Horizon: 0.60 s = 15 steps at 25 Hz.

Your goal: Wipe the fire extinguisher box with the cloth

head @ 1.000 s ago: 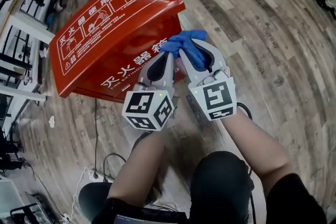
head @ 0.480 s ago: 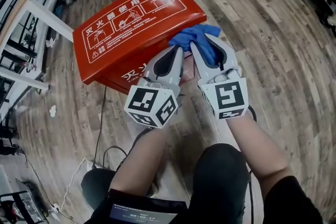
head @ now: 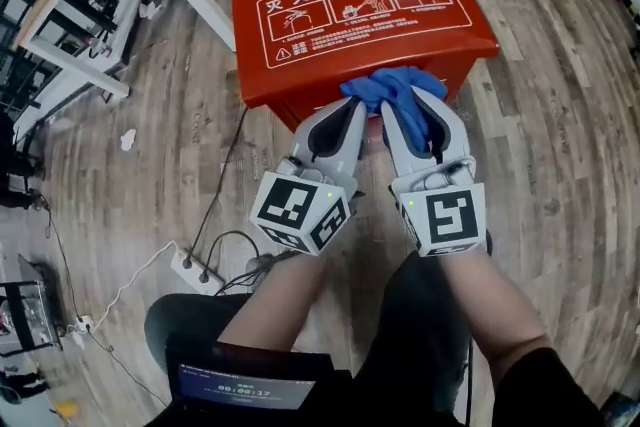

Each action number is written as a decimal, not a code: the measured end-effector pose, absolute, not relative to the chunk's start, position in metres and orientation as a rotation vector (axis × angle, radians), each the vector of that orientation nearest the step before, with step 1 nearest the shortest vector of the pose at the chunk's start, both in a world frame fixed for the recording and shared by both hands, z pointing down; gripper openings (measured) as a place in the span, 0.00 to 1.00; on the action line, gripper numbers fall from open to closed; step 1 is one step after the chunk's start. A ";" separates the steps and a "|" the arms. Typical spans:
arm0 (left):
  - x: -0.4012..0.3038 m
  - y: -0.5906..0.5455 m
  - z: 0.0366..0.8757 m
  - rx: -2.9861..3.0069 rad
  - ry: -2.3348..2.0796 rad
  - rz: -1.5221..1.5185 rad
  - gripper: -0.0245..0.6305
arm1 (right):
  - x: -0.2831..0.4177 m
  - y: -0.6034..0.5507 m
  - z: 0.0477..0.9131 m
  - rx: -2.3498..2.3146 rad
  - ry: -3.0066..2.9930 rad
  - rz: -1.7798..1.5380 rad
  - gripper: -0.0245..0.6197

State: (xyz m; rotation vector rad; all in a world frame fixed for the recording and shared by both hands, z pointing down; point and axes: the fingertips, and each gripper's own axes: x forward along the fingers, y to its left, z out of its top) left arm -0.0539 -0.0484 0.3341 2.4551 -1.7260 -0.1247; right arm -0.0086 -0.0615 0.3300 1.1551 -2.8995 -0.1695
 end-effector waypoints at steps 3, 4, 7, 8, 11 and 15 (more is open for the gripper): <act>-0.088 -0.026 0.335 2.391 -1.806 -0.072 0.04 | -0.046 -0.037 0.333 1.012 -2.917 -0.142 0.24; -0.100 -0.018 0.335 2.368 -1.832 -0.066 0.04 | -0.058 -0.029 0.334 0.973 -2.926 -0.133 0.24; -0.137 0.000 0.334 2.295 -1.911 -0.072 0.04 | -0.093 -0.010 0.334 0.880 -2.956 -0.106 0.24; -0.148 0.005 0.333 2.276 -1.936 -0.069 0.04 | -0.103 -0.005 0.334 0.855 -2.965 -0.100 0.24; -0.171 0.017 0.331 2.235 -1.984 -0.051 0.04 | -0.125 0.007 0.334 0.795 -2.986 -0.099 0.24; -0.184 0.027 0.323 2.207 -2.016 -0.062 0.04 | -0.140 0.016 0.327 0.768 -3.012 -0.102 0.24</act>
